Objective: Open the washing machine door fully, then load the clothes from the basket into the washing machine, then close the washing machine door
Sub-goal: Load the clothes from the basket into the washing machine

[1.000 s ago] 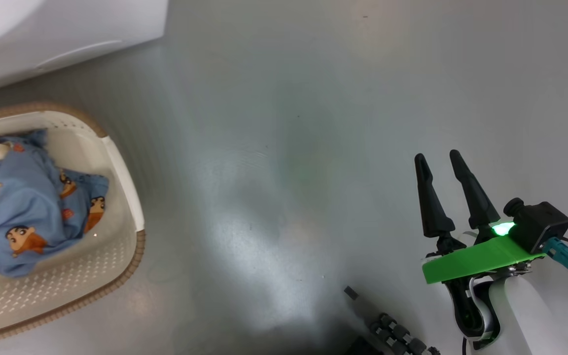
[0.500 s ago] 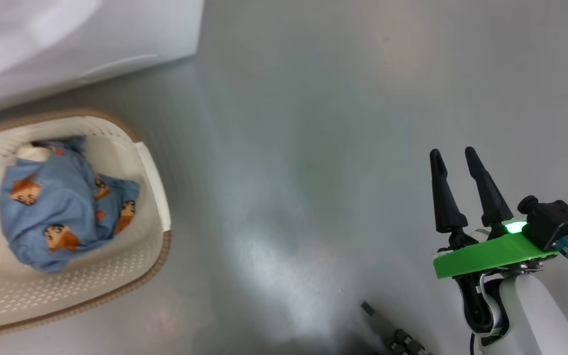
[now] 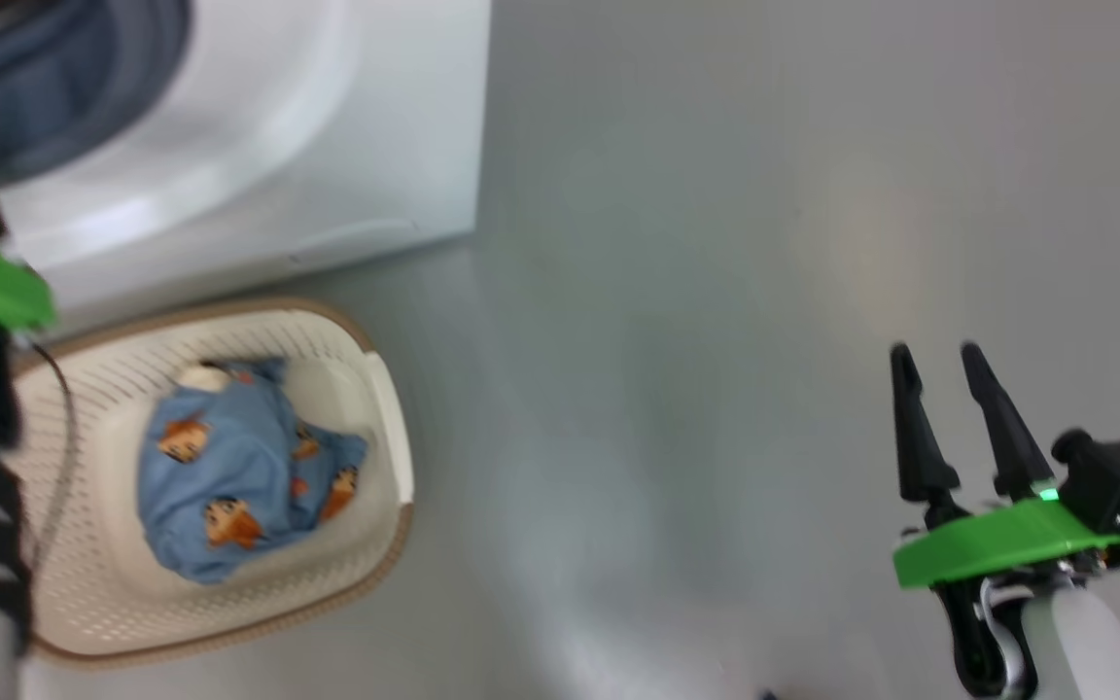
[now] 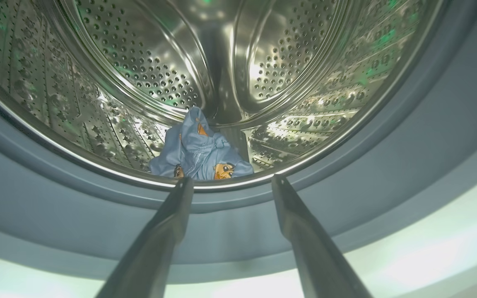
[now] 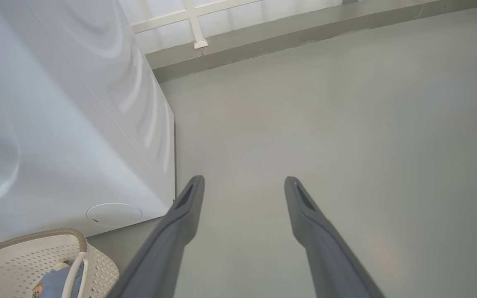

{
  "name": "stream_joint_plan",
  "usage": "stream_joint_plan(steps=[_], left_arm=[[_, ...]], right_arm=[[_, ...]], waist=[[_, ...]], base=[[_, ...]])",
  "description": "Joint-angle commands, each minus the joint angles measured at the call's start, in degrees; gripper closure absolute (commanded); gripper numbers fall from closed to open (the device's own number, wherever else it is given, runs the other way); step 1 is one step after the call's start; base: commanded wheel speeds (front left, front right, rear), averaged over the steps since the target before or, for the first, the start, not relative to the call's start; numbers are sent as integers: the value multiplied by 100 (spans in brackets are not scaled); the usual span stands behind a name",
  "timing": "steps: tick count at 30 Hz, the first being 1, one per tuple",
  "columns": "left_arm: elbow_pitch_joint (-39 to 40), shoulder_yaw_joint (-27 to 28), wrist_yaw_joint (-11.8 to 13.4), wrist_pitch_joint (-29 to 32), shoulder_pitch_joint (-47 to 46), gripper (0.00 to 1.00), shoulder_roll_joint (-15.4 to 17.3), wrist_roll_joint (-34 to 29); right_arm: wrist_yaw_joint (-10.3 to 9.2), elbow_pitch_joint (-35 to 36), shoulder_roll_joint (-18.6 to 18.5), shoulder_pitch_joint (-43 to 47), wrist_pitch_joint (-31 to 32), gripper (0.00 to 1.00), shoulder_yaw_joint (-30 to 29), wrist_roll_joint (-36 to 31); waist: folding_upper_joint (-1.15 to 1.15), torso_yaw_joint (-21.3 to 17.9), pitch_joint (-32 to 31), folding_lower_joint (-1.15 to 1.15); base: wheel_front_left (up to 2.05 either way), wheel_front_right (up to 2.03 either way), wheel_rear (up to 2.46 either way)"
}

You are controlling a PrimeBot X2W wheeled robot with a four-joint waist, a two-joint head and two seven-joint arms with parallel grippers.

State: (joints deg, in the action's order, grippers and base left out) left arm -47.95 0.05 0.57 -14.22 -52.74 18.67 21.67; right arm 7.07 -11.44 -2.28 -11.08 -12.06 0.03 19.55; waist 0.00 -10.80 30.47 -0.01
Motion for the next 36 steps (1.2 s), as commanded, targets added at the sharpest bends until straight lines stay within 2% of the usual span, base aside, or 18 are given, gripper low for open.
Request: stream_joint_plan(steps=[1,10,17,26,36], left_arm=[[246,121,40,-70,269,0,219,-23],[1981,254,268,-76,2425,0,-425,-392],[3069,284,290,-77,3890,0,-908,-624],[3677,104,357,-77,5117,0,-1233,-963],[3805,-191,301,-77,5735,0,-1350,-1089]], right_arm=[[42,148,-60,185,20,0,58,-109],[42,378,-60,778,378,0,-119,-323],[42,640,-60,1185,673,0,-199,-491],[42,1005,-60,1639,1035,0,-252,-642],[42,1246,-60,1923,1218,0,-282,-687]], waist=[[0,371,-674,1],[0,584,-1662,1],[0,740,-2247,1],[0,960,-2777,1],[0,1230,-3032,1]], base=[[0,0,0],[0,0,0],[0,0,0],[0,0,0],[0,0,0]])
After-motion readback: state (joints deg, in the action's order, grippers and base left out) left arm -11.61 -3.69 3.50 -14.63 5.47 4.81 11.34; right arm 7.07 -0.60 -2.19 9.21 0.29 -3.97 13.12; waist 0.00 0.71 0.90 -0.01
